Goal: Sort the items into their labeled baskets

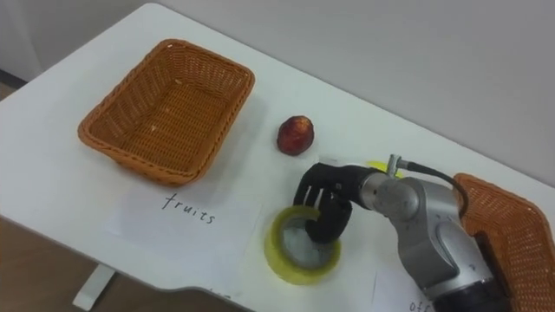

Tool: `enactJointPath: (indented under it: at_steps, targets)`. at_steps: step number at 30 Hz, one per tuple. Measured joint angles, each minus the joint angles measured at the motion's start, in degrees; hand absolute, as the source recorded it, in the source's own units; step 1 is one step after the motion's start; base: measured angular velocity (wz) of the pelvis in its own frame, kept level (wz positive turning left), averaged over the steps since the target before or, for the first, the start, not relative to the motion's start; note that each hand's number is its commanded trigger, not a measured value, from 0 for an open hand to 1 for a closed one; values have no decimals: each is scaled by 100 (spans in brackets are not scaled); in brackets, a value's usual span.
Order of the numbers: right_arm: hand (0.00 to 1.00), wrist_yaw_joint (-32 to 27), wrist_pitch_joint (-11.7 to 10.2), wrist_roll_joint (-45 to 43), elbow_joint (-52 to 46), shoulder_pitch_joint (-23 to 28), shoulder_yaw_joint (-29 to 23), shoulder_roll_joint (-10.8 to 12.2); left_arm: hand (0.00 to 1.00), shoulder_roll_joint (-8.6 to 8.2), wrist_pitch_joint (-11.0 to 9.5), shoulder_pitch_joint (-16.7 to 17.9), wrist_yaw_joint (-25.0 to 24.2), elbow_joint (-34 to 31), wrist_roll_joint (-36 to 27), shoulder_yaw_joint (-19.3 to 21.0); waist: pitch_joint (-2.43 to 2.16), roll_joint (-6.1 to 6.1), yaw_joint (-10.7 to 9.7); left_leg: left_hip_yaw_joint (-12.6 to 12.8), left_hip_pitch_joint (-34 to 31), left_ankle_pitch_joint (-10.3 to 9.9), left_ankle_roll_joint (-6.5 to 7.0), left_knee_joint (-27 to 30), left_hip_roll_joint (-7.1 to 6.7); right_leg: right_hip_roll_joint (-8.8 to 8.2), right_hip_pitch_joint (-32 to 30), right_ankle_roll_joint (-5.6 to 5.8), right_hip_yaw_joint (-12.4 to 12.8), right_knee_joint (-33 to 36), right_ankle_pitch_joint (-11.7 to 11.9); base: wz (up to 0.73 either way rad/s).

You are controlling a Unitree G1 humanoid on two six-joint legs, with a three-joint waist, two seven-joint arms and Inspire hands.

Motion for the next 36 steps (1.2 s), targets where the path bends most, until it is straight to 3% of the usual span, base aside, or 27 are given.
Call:
enactJointPath:
  at_steps: [21,28,33,36]
  targets:
    - [100,-72,-34,6,20,-7,-92,1,0,22,-39,-183,41,2,37,-20,2,-8,-23,51,-7,4,2,11,-1,-1,-32,0,27,10,0,-1]
    - [100,-225,-179,427,-27,-6,-97,-150,0,115,-129,-161,110,122,30,-26,11,0,-75,61,6,4,2,11,-4,7,-24,0,175,2,0,0]
    - [100,-367,-216,497,-506,1,-154,-196,0,107,-133,-53,195,125,38,-21,22,22,-225,83,11,4,2,14,-7,12,20,12,188,-94,7,0]
    - [100,-520,-291,750,-697,31,-447,-214,0,47,-148,-25,281,199,38,-21,33,99,-343,81,21,5,-1,16,-6,13,36,12,188,-90,7,0]
